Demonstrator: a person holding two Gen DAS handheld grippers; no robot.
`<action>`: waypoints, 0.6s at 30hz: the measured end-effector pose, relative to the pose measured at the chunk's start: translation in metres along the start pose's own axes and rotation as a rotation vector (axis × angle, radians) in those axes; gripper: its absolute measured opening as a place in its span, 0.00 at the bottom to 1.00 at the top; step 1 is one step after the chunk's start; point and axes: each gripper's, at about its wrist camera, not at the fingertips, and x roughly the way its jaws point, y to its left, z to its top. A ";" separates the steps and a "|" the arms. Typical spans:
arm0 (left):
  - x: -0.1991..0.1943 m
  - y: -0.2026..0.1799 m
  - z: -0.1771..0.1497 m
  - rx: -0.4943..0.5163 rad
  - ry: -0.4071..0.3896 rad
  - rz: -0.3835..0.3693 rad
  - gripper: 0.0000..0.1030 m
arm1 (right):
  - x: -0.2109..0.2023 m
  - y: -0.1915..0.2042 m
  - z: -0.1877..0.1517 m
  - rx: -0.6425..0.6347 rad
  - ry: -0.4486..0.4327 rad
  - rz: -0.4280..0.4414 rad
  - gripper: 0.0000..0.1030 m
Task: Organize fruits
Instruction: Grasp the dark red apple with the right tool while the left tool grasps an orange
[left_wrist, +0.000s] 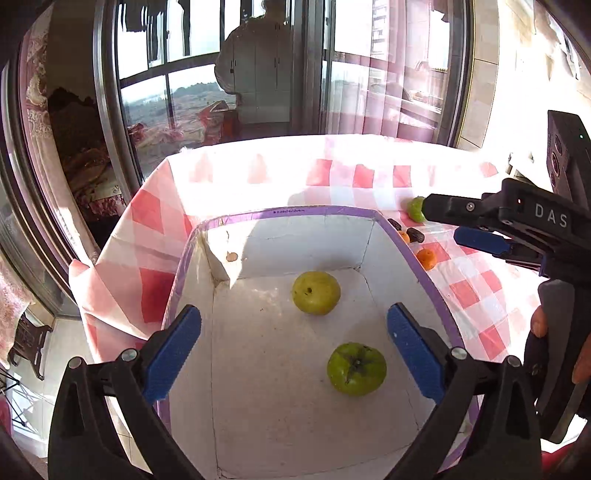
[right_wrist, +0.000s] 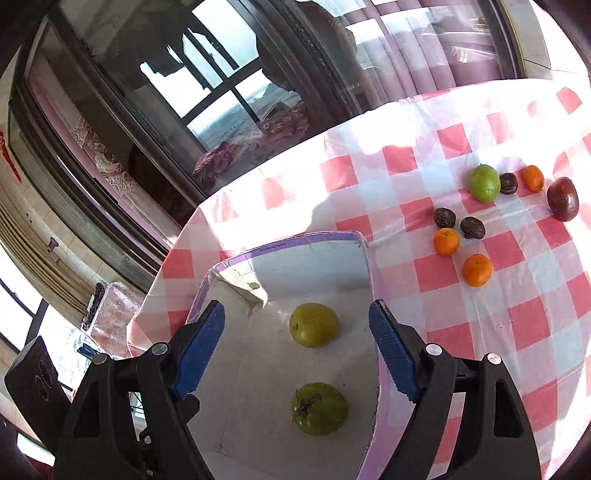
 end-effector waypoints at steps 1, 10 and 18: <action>-0.001 -0.011 0.010 0.011 -0.020 0.037 0.98 | -0.007 -0.020 0.000 0.026 -0.033 -0.013 0.84; 0.046 -0.134 0.062 0.012 0.028 0.037 0.98 | -0.043 -0.186 0.000 0.150 0.009 -0.365 0.85; 0.122 -0.248 0.030 0.063 0.289 -0.128 0.98 | -0.043 -0.307 -0.002 0.199 0.060 -0.518 0.85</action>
